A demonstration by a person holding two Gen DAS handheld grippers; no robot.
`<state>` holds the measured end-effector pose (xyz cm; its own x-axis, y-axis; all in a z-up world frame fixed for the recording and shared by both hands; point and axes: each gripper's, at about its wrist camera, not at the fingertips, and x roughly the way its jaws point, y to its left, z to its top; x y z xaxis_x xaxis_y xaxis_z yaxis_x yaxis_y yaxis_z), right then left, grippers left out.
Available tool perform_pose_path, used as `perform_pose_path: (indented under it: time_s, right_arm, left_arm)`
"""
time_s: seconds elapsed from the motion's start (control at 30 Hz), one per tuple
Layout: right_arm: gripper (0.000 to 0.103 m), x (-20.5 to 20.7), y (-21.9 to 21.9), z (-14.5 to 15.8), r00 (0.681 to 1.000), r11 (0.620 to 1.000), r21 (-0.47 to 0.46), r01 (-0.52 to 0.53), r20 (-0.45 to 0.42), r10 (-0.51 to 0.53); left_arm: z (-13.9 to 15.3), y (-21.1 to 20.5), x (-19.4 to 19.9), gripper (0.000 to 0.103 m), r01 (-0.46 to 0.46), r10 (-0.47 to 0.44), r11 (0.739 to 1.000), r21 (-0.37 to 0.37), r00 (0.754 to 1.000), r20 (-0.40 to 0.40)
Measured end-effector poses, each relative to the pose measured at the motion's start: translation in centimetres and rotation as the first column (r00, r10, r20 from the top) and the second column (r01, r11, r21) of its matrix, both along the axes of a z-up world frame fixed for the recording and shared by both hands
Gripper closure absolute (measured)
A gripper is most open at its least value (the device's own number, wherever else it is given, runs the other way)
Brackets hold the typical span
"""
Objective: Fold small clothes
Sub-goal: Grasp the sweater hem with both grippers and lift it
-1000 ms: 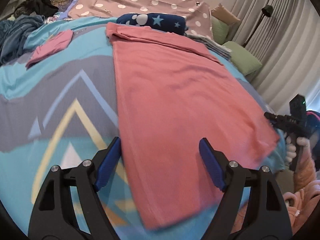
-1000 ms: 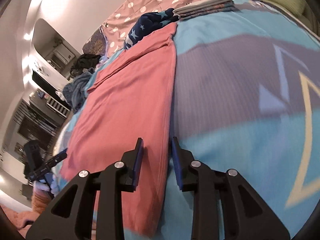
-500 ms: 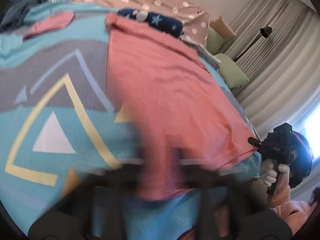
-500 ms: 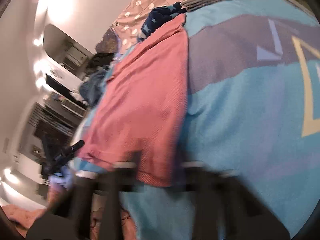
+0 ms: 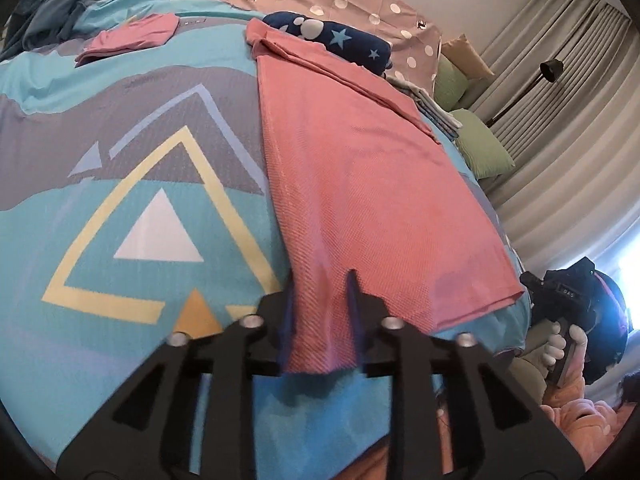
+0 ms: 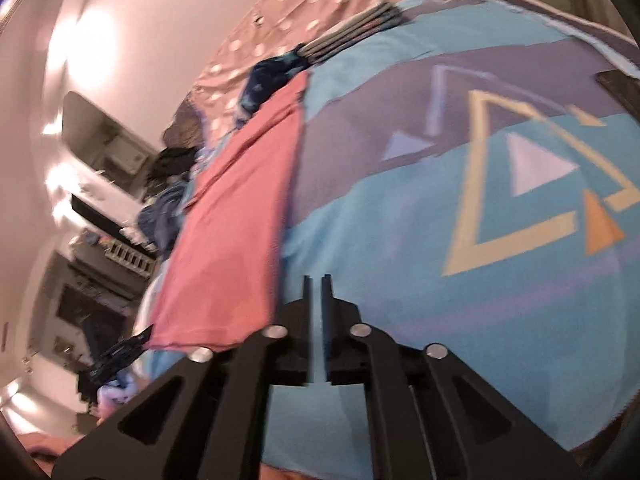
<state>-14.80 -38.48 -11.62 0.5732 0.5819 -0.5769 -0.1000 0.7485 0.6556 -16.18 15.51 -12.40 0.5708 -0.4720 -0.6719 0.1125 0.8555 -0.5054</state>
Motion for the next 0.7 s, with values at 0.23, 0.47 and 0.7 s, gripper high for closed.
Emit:
perform_pose_path:
  time_s: [0.23,0.47,0.7]
  right_arm:
    - [0.055,1.1,3.3,-1.2,0.989,0.987,0.078,-0.138,-0.047,0.142]
    - [0.099,3.9,6.0,-1.4,0.975,0.965,0.174,-0.194,-0.075,0.209]
    - [0.099,0.1,2.4,4.7,0.987,0.975,0.171,-0.138,0.105,0.121]
  left_arm:
    - [0.2,-2.0,-0.5,0.036,0.042,-0.044,0.995,0.091,0.999,0.028]
    - [-0.1,-2.6,1.3,0.098,0.058,-0.060,0.998,0.040,0.996,0.059]
    - [4.5,-1.2,-1.4,0.099,0.036,-0.026,0.997,-0.061,0.988,0.153]
